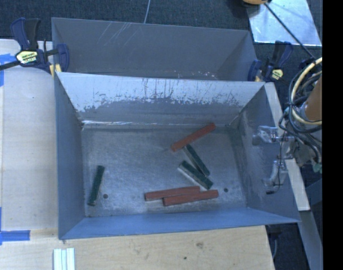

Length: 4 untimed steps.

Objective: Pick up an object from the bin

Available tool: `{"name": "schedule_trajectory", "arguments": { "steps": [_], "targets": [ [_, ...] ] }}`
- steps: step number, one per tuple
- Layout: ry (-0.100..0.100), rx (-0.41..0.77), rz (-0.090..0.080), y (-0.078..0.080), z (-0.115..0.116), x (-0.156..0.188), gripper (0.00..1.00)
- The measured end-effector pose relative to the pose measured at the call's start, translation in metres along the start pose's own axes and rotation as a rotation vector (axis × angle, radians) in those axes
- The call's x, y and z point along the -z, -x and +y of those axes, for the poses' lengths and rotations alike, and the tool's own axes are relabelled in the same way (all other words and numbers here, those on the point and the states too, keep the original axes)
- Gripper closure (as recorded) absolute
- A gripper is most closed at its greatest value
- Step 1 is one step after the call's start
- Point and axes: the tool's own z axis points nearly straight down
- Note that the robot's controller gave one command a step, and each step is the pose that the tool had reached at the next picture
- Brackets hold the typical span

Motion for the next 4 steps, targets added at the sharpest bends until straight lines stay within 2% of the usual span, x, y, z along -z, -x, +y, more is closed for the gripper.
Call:
{"name": "schedule_trajectory", "arguments": {
  "steps": [1, 2, 3, 4],
  "targets": [
    [-0.001, -0.002, -0.005, 0.019, 0.025, -0.064, 0.0],
    [0.0, -0.04, -0.003, 0.024, 0.038, -0.132, 0.0],
    [0.001, -0.059, 0.004, 0.0, 0.049, -0.145, 0.0],
    [0.001, -0.084, -0.002, 0.022, 0.107, -0.143, 1.0]
  ]
}}
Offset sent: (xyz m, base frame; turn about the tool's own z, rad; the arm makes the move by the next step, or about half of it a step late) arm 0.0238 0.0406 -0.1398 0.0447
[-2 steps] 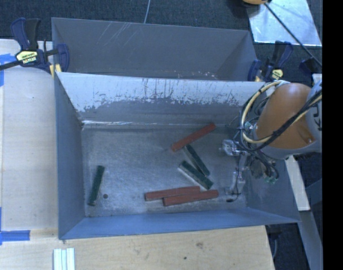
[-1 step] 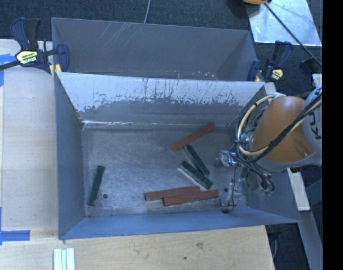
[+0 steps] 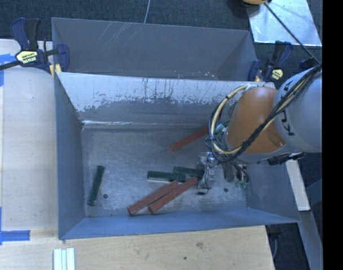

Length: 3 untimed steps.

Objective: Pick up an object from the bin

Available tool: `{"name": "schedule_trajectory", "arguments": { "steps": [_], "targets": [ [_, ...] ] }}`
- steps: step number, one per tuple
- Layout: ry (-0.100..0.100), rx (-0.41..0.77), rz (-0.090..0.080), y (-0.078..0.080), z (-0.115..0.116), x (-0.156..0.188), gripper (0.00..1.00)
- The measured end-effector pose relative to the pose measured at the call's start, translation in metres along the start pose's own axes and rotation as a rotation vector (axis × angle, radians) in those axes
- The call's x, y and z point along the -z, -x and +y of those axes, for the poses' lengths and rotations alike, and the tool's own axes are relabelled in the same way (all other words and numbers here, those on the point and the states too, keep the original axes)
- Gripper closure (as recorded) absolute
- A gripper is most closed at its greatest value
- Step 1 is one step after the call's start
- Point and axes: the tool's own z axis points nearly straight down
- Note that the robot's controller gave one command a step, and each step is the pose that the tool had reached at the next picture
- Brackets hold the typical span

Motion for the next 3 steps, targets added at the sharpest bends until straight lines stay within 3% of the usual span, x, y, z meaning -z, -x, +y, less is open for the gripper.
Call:
{"name": "schedule_trajectory", "arguments": {
  "steps": [1, 2, 3],
  "targets": [
    [0.0, 0.001, 0.002, -0.001, 0.0, -0.001, 0.0],
    [0.0, 0.001, 0.003, -0.001, 0.0, -0.001, 0.0],
    [0.0, -0.135, 0.0, 0.047, 0.027, -0.002, 1.0]
  ]
}}
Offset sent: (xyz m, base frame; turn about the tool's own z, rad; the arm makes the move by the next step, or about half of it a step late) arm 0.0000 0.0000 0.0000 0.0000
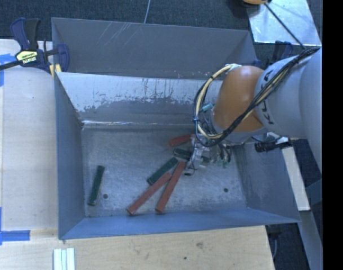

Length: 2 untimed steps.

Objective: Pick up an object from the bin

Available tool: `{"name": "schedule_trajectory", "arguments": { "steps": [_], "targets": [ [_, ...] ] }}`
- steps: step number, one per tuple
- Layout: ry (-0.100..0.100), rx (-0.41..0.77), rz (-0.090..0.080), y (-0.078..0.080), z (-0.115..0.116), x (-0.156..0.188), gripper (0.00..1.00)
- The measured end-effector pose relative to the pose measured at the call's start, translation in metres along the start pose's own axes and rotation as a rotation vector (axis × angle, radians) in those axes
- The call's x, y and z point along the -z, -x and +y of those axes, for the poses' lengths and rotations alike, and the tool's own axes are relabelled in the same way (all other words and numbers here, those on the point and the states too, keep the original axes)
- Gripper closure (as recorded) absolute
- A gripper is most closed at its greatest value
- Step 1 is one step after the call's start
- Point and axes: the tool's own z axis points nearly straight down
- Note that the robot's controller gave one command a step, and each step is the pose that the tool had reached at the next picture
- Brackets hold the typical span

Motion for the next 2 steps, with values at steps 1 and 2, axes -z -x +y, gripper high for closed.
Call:
{"name": "schedule_trajectory", "arguments": {
  "steps": [1, 2],
  "targets": [
    [0.0, 0.001, 0.0, 0.0, 0.0, 0.0, 1.0],
    [0.0, 0.056, 0.003, -0.006, 0.001, 0.131, 1.0]
  ]
}}
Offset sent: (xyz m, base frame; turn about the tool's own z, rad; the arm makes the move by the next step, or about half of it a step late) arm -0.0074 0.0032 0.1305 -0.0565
